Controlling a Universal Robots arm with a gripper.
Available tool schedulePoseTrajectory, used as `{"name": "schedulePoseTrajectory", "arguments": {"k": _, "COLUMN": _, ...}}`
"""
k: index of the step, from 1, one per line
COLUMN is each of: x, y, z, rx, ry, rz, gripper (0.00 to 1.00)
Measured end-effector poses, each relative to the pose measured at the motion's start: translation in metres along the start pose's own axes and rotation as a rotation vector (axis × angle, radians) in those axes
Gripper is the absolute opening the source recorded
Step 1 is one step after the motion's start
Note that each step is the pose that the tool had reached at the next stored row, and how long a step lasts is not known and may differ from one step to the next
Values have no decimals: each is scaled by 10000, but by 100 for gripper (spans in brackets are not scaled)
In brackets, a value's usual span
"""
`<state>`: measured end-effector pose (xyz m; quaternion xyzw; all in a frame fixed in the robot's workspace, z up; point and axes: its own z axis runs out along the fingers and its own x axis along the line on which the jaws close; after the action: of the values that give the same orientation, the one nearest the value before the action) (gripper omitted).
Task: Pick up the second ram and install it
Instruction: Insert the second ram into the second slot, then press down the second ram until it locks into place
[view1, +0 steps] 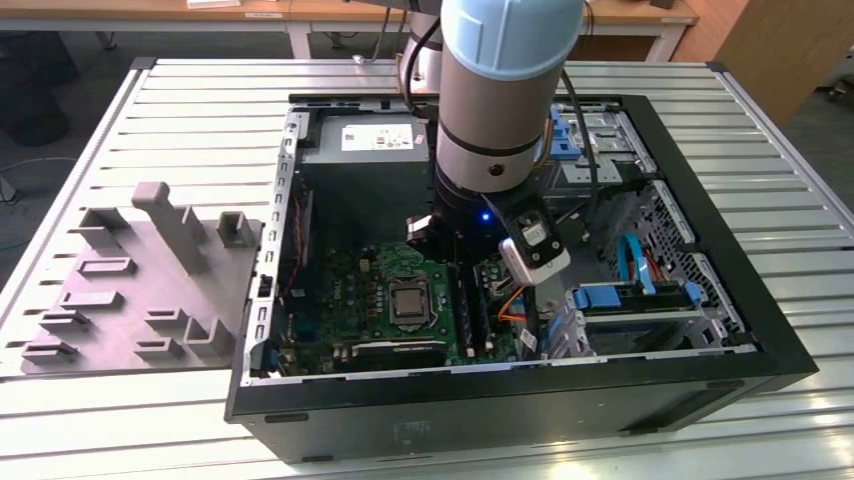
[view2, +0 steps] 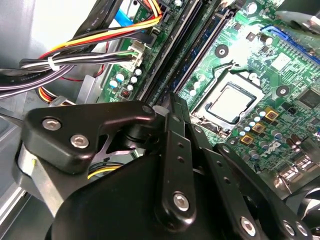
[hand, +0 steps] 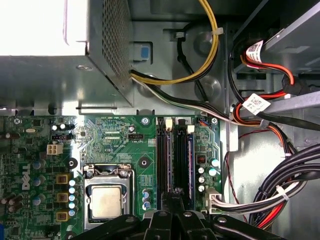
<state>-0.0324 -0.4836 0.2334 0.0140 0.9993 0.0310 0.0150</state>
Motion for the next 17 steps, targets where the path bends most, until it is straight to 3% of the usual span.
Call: {"name": "schedulePoseTrajectory", "arguments": {"k": 17, "x": 1, "y": 15, "z": 1, "rx": -2, "ry": -1, "rz": 0, "gripper": 11}}
